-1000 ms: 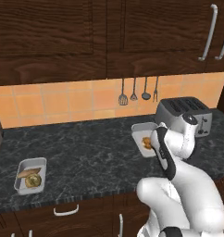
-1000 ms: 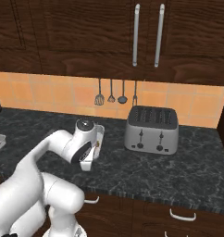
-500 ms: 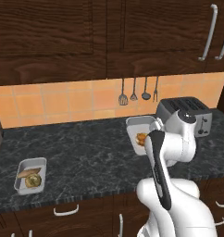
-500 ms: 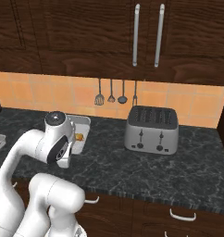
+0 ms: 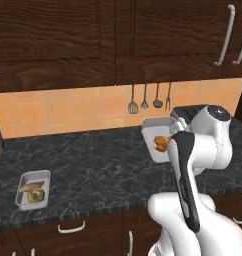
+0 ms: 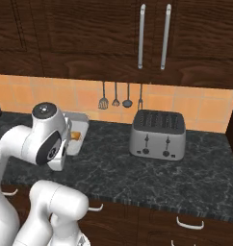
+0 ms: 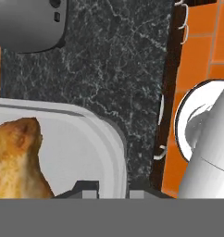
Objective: Take the meat container that has the chicken drumstick and place it on the second highest rack of the freezer. Then take the vegetable container that has the sweet potato and onion and place it on the highest rack of the freezer.
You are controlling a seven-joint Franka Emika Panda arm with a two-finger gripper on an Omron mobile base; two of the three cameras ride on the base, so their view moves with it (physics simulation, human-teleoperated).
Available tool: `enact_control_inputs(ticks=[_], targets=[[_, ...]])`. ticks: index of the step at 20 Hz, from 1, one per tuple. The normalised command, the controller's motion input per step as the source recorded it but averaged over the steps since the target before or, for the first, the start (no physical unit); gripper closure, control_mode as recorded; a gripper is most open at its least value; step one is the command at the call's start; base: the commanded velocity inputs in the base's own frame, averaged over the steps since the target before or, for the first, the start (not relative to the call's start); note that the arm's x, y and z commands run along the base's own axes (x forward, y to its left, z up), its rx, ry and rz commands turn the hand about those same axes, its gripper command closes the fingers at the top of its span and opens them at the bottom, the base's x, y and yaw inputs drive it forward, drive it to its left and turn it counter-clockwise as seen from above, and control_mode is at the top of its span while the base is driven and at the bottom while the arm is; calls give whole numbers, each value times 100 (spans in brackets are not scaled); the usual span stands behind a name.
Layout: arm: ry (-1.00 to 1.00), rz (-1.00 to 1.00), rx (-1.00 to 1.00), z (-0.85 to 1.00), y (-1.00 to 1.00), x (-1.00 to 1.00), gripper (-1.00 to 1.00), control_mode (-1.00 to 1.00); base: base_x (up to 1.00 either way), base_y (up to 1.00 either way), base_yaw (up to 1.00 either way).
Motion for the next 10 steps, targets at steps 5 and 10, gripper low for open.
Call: enact_control_inputs(ticks=[5, 10], targets=[[-1, 0, 0, 1, 0, -47, 100, 100, -37, 0, 0], [0, 0, 0, 0, 0, 0, 100, 100, -81, -3, 0]])
